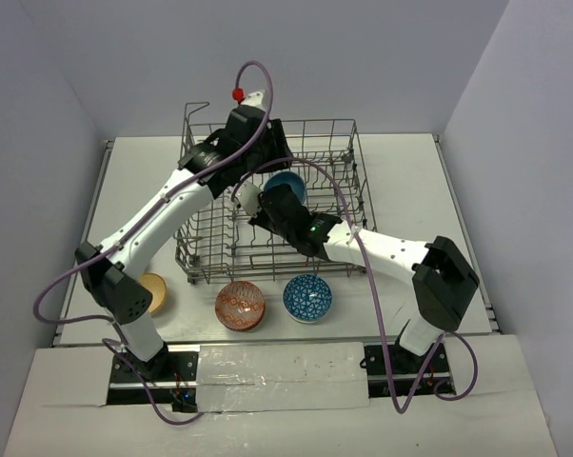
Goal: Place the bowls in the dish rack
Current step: Pass from the left arm to the right, then turn the bowl upside down over the dish rack.
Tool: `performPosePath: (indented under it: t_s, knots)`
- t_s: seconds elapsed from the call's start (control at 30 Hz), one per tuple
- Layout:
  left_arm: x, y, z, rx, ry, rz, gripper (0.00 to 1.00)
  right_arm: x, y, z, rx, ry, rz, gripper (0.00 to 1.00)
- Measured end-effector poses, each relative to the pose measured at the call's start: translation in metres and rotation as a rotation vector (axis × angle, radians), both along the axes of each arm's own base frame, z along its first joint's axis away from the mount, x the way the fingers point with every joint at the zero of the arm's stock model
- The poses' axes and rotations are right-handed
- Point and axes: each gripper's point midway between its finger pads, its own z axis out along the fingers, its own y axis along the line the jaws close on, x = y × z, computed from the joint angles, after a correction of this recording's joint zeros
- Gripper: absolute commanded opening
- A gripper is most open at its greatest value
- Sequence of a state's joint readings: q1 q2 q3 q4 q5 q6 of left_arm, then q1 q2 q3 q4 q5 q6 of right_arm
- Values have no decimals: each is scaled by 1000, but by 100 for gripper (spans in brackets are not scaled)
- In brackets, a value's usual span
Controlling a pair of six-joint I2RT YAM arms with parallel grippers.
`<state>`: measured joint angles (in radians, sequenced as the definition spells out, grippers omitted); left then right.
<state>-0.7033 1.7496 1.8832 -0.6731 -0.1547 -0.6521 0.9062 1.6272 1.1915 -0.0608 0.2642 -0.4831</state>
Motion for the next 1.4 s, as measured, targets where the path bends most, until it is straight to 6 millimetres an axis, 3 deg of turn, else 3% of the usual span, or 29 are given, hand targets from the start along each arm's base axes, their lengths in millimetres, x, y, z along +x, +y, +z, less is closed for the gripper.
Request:
performPosePath:
  t_s: [0.2,0.5,0.67,0.8,0.97,1.23,1.4]
  knots:
    - [-7,34,34,-29,-115,102,52,8,-9,-2,31,30,-38,0]
    - [-25,129,65,-66,-268,360,52,17,-2,19,140,64,-28,0]
    - [-39,167,87,-96,-346,468,53,26,-11,22,167,79,-65,0]
    - [-38,192,94,-106,-376,539,53,26,-11,24,174,90,-68,0]
    - [-40,208,87,-84,-383,578,54,24,-9,29,184,109,-63,0]
    - [-63,238,43,6,-371,633,53,26,1,47,334,197,-28,0]
    - [-67,247,41,28,-380,652,53,26,12,61,468,285,-11,0]
